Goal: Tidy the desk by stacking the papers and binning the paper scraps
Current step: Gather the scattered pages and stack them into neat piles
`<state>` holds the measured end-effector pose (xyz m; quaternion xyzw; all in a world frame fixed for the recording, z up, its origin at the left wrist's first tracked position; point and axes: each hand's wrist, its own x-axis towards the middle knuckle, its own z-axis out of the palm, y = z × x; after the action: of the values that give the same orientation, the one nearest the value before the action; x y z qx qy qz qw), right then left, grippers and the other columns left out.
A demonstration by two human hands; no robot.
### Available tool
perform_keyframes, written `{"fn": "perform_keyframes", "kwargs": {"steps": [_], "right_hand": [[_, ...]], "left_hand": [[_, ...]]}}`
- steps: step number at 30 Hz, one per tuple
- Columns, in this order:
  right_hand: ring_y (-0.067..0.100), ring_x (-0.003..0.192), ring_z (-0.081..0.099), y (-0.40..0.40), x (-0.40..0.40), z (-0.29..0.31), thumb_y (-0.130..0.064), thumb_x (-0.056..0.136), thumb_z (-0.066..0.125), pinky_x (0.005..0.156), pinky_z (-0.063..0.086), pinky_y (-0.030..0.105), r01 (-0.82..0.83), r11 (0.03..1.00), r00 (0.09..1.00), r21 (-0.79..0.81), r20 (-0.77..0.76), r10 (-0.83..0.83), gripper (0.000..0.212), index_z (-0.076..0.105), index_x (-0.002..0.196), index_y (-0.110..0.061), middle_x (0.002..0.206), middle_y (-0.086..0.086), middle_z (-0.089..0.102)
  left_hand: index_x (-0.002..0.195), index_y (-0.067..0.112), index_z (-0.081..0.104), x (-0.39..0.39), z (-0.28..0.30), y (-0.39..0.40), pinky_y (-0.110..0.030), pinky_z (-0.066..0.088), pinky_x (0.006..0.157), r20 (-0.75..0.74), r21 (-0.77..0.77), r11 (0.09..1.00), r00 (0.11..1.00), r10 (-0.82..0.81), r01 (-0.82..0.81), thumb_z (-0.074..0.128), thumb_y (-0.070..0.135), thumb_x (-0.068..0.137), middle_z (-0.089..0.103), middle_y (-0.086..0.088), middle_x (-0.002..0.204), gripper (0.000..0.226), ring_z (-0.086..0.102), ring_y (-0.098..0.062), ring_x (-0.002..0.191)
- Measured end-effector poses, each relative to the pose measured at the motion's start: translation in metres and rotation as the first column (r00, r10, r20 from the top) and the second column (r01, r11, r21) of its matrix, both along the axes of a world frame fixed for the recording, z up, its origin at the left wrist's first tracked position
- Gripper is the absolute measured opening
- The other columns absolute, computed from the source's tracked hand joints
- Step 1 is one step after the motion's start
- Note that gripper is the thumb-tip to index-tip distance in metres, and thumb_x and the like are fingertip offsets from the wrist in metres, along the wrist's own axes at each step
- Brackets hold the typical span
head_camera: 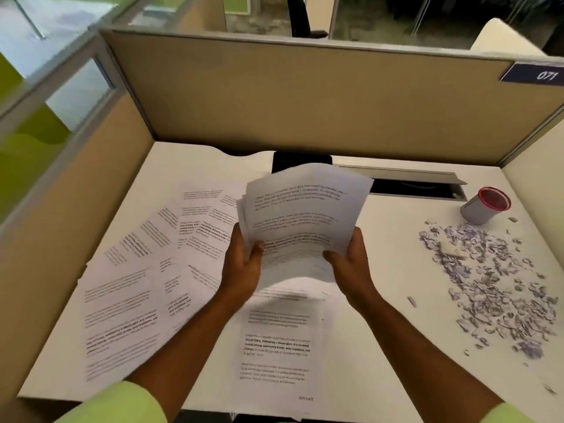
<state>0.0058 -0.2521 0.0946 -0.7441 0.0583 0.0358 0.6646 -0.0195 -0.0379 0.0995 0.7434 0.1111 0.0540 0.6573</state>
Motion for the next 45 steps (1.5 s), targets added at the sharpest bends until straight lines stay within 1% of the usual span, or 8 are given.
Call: {"fn": "perform_keyframes", "kwargs": {"steps": [4, 7, 17, 21, 25, 32, 41, 45], "right_hand": [[0.004, 0.107, 0.062, 0.001, -0.007, 0.0, 0.009, 0.087, 0.066, 0.081, 0.058, 0.024, 0.072, 0.997, 0.996, 0.009, 0.059, -0.073, 0.056, 0.044, 0.124, -0.026, 0.119, -0.006, 0.059], [0.009, 0.112, 0.06, 0.003, -0.009, -0.006, 0.005, 0.087, 0.07, 0.087, 0.059, 0.027, 0.096, 0.995, 0.995, -0.006, 0.026, -0.096, 0.058, 0.043, 0.129, -0.026, 0.12, -0.01, 0.059], [0.021, 0.107, 0.065, 0.006, -0.011, -0.011, 0.007, 0.092, 0.058, 0.082, 0.062, 0.036, 0.089, 0.996, 0.996, 0.032, 0.004, -0.089, 0.043, 0.054, 0.119, -0.026, 0.115, 0.003, 0.065], [0.016, 0.111, 0.063, 0.007, -0.013, -0.018, 0.004, 0.088, 0.067, 0.086, 0.062, 0.038, 0.046, 0.999, 0.998, -0.005, -0.046, -0.046, 0.055, 0.05, 0.131, -0.027, 0.119, -0.002, 0.065], [0.02, 0.106, 0.069, 0.01, -0.011, -0.026, -0.008, 0.095, 0.066, 0.088, 0.062, 0.046, 0.083, 0.996, 0.995, -0.008, -0.061, -0.084, 0.035, 0.06, 0.128, -0.022, 0.114, -0.001, 0.072], [0.02, 0.106, 0.07, 0.007, -0.013, -0.042, -0.009, 0.095, 0.068, 0.089, 0.062, 0.049, 0.069, 0.996, 0.992, -0.05, -0.104, -0.074, 0.038, 0.062, 0.128, -0.027, 0.115, -0.005, 0.072], [0.017, 0.1, 0.07, 0.01, -0.009, -0.053, -0.004, 0.093, 0.064, 0.085, 0.063, 0.039, 0.039, 0.977, 0.993, -0.209, -0.101, -0.061, 0.031, 0.064, 0.118, -0.023, 0.107, -0.008, 0.072], [0.01, 0.093, 0.069, 0.013, 0.009, -0.038, -0.018, 0.094, 0.069, 0.076, 0.06, 0.031, 0.031, 0.957, 1.0, -0.287, 0.004, -0.031, 0.022, 0.061, 0.115, -0.021, 0.105, -0.01, 0.07]], "left_hand": [[0.14, 0.045, 0.029, -0.012, 0.007, -0.006, -0.023, 0.052, 0.093, 0.074, 0.052, 0.999, 0.997, -0.018, 0.015, 0.063, 0.021, 0.094, 0.05, 0.01, 0.133, 0.062, 0.049, -0.003, 0.124], [0.129, 0.033, 0.034, -0.015, 0.007, -0.009, -0.01, 0.052, 0.074, 0.078, 0.092, 0.996, 0.997, -0.003, -0.004, 0.058, 0.03, 0.095, 0.053, 0.012, 0.119, 0.041, 0.054, 0.011, 0.107], [0.123, 0.029, 0.034, -0.013, -0.005, -0.005, -0.033, 0.061, 0.077, 0.038, 0.084, 0.993, 0.996, 0.078, -0.081, 0.044, 0.031, 0.102, 0.058, 0.005, 0.114, 0.024, 0.063, -0.008, 0.103], [0.127, 0.038, 0.031, -0.018, -0.008, -0.005, -0.021, 0.058, 0.072, -0.024, 0.07, 0.998, 1.0, 0.006, -0.005, 0.043, 0.03, 0.102, 0.056, 0.013, 0.113, 0.029, 0.062, 0.002, 0.099], [0.135, 0.034, 0.038, -0.016, -0.014, -0.007, -0.021, 0.057, 0.07, -0.081, 0.116, 0.993, 0.997, 0.001, 0.008, 0.039, 0.034, 0.103, 0.059, 0.012, 0.113, 0.032, 0.063, -0.008, 0.102], [0.135, 0.034, 0.038, -0.019, -0.031, -0.007, -0.017, 0.056, 0.063, -0.165, 0.06, 0.998, 0.986, -0.024, 0.034, 0.043, 0.031, 0.102, 0.058, 0.01, 0.116, 0.033, 0.062, -0.011, 0.103], [0.136, 0.025, 0.042, -0.017, -0.06, 0.001, -0.034, 0.058, 0.085, -0.256, 0.163, 0.983, 0.966, -0.037, 0.081, 0.051, 0.027, 0.1, 0.059, 0.002, 0.123, 0.037, 0.059, -0.019, 0.114], [0.127, 0.014, 0.05, 0.003, -0.046, 0.01, -0.016, 0.052, 0.069, -0.228, 0.302, 0.953, 0.97, 0.079, -0.006, 0.046, 0.021, 0.103, 0.063, -0.002, 0.115, 0.025, 0.063, -0.018, 0.102]]}}
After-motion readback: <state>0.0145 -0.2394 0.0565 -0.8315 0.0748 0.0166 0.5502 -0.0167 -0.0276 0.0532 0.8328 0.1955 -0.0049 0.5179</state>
